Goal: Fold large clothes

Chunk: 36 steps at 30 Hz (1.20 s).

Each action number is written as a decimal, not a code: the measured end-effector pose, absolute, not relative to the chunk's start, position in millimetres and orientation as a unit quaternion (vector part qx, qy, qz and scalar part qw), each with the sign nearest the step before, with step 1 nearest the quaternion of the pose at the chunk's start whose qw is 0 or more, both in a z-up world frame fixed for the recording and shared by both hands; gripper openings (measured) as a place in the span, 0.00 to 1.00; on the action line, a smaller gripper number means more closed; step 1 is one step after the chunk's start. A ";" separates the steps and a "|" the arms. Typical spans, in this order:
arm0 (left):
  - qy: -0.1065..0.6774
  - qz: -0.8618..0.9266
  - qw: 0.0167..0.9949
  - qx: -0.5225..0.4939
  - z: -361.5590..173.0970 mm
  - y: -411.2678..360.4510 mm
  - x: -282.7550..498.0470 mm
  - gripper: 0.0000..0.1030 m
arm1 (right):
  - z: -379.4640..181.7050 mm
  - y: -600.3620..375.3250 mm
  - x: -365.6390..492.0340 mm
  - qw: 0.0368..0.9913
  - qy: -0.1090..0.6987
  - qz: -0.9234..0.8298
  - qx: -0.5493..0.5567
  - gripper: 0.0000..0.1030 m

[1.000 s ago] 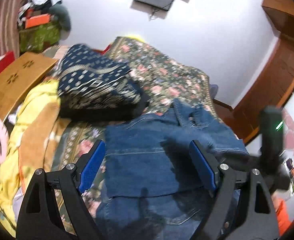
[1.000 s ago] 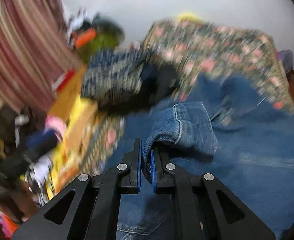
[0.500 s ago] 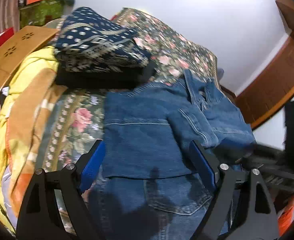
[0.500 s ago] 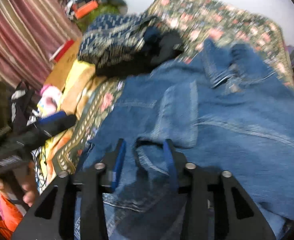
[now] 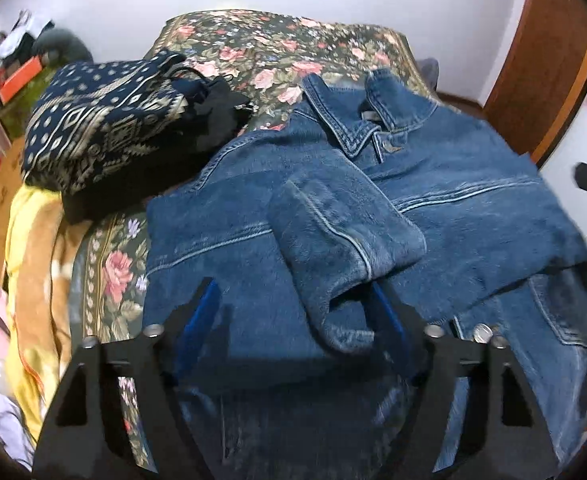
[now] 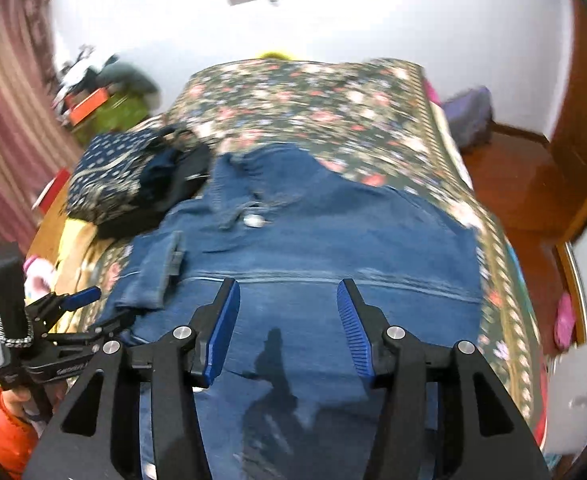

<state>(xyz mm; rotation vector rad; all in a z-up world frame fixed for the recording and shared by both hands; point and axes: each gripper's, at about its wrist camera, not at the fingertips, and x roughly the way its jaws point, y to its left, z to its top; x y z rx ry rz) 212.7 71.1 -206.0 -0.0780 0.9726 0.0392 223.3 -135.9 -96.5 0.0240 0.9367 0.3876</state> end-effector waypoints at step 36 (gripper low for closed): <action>0.525 0.043 0.847 -0.077 -239.3 156.6 200.5 0.74 | -138.3 -212.4 221.1 0.859 0.495 0.110 0.072 0.54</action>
